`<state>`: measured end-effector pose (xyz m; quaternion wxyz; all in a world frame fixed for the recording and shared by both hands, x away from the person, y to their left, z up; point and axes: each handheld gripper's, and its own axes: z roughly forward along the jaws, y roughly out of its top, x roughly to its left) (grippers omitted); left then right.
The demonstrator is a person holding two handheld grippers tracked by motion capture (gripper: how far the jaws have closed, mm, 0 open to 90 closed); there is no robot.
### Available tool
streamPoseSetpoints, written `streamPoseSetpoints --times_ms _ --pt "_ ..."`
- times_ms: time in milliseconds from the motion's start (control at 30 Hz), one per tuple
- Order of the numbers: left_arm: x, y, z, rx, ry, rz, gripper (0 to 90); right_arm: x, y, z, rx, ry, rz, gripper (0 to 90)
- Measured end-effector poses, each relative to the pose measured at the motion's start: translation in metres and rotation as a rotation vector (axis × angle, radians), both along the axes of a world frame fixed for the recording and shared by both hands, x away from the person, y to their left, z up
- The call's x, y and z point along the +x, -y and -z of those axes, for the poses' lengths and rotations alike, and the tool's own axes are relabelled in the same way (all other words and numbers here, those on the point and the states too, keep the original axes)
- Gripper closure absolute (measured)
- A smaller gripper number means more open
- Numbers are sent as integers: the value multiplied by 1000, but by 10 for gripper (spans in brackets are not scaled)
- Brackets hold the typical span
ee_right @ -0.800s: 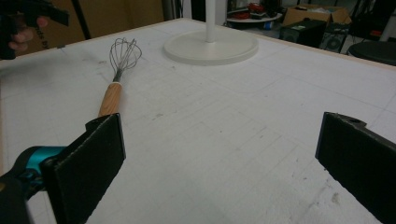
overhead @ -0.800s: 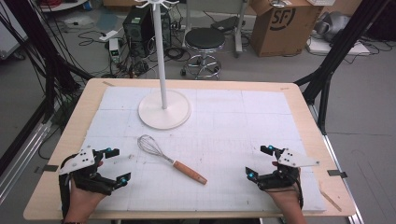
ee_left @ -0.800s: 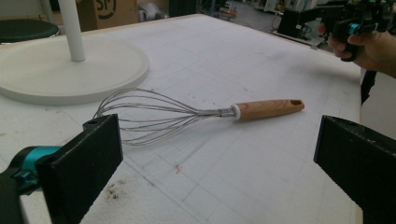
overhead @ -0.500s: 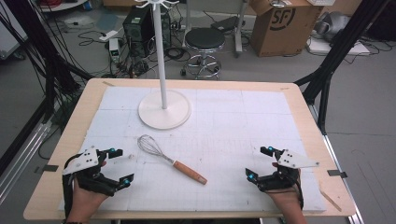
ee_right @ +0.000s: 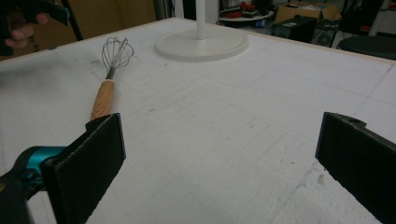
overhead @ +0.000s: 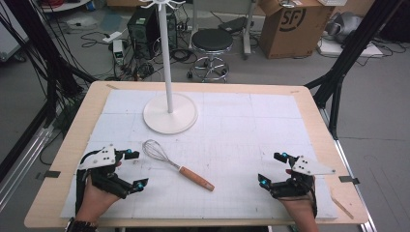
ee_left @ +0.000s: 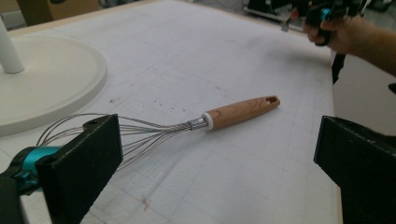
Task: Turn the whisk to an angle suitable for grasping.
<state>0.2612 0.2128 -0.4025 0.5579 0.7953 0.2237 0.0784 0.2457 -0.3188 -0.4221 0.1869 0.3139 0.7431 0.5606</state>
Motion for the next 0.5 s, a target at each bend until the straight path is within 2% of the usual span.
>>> streamPoseSetpoints --times_ms 33,167,367,500 --pt "0 0 0 0 0 0 17 0 0 0 5 -3 3 4" --pt "6 15 -9 49 7 38 17 0 1 0 -2 2 -3 4" --pt "13 34 -9 112 -11 72 17 0 6 -1 15 6 12 4" --pt "16 41 -12 134 -10 82 17 1 5 0 10 -2 9 4"
